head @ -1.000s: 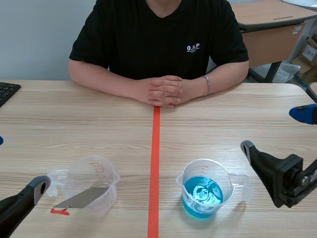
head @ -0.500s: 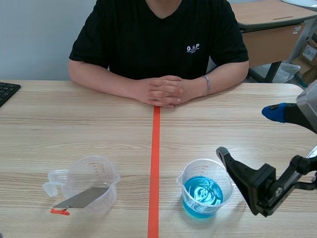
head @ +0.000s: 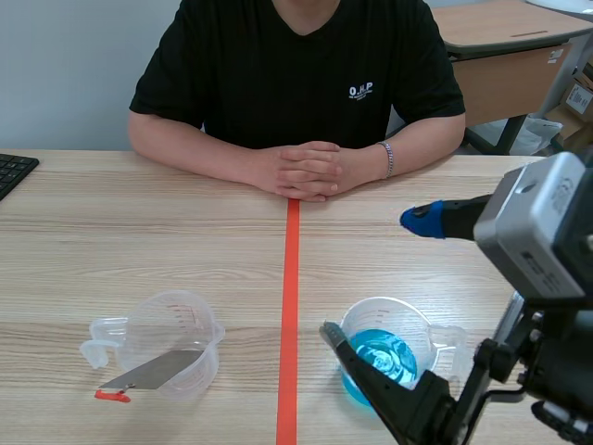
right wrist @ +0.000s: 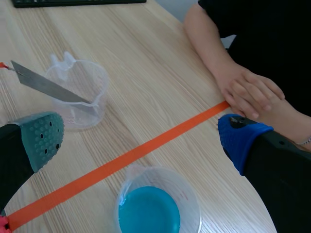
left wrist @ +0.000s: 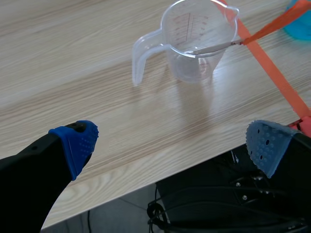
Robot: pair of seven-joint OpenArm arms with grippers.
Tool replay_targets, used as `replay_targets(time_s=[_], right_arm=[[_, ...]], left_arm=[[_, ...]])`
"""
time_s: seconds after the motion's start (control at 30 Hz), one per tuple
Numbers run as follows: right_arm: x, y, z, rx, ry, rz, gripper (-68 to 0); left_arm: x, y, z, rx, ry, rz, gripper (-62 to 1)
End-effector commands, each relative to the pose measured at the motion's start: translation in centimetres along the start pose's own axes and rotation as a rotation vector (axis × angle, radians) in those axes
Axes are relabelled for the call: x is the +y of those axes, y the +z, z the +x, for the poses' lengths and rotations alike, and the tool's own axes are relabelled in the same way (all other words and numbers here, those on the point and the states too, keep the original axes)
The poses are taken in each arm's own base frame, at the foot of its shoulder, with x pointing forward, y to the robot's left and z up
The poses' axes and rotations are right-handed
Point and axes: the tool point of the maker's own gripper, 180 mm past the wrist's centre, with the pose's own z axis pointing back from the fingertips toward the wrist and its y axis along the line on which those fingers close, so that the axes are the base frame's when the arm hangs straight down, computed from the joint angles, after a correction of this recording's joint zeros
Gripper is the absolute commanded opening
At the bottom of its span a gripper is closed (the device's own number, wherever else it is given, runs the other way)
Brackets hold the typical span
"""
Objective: Do the redox reaction experiment.
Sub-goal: 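Lift the metal plate out of the left beaker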
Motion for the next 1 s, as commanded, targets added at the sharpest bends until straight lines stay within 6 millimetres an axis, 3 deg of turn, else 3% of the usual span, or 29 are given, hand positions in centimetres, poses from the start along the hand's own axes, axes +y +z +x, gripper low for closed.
replay_targets(time_s=[0.0,0.33,0.53,0.97], right_arm=[[-0.2,-0.5,1.5,-0.050,0.036,0.013,0.4],[4.1,-2.5,2.5,-0.090,0.096,0.162,0.4],[7.2,-3.4,3.0,-0.112,0.111,0.257,0.4],[11.1,-5.6,3.0,-0.133,0.154,0.384,0.4]], left_arm=[[-0.1,0.1,0.1,-0.014,0.020,0.004,1.4],[0.1,0.9,-2.3,0.042,0.059,0.036,1.4],[0.1,0.9,-2.4,0.045,0.062,0.039,1.4],[0.1,0.9,-2.7,0.060,0.063,0.038,1.4]])
